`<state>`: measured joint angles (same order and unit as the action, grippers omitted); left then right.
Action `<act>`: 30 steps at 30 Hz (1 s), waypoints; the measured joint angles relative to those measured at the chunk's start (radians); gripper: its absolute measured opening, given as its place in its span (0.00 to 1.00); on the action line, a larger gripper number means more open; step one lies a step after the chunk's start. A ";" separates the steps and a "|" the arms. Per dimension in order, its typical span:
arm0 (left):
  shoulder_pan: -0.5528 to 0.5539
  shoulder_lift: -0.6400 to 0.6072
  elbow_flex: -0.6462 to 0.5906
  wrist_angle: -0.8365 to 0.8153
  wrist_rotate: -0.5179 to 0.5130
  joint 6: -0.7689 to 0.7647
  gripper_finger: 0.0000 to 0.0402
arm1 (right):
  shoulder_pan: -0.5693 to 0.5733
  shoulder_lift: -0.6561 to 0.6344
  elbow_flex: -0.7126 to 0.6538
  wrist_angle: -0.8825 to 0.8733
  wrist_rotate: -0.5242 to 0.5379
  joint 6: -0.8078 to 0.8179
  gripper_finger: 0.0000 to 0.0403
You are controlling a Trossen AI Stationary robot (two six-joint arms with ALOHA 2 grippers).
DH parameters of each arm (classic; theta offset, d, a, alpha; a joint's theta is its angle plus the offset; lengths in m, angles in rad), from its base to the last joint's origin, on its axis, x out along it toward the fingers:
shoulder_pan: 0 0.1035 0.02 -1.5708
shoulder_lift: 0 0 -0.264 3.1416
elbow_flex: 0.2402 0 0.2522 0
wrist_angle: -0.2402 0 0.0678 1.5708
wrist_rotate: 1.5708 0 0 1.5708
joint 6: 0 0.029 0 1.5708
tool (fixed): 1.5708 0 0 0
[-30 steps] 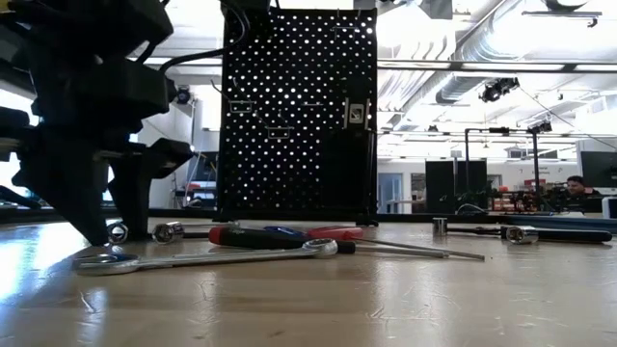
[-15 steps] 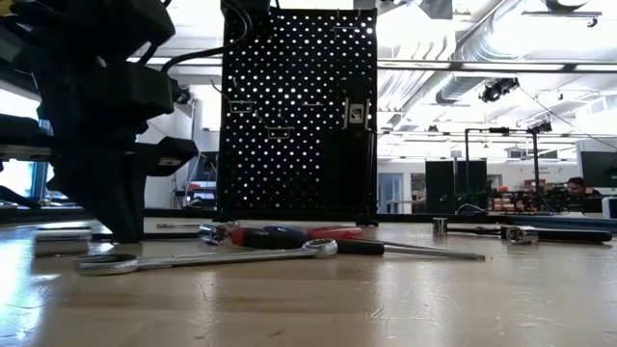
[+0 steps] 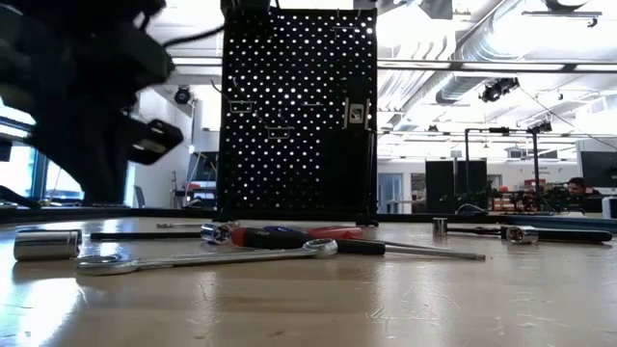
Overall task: Hang tools onto peg board
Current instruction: Put the socket into the top black bin on the pegboard
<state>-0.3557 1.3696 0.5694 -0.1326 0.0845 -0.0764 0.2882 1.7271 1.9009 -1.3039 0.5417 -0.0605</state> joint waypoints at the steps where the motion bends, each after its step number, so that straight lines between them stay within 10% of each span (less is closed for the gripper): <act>1: -0.011 -0.012 0.000 0.012 0.014 -0.024 0.10 | 0.000 0.000 -0.017 0.018 0.000 -0.009 0.48; 12: -0.158 0.131 0.000 0.269 -0.067 -0.215 0.39 | -0.006 0.000 -0.304 0.392 -0.140 -0.132 0.48; 30: -0.190 0.348 0.056 0.397 -0.220 -0.225 0.40 | -0.068 0.000 -0.541 0.821 -0.321 -0.181 0.48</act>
<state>-0.5457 1.7176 0.6254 0.2642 -0.1355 -0.3011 0.2202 1.7267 1.3599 -0.4826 0.2205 -0.2414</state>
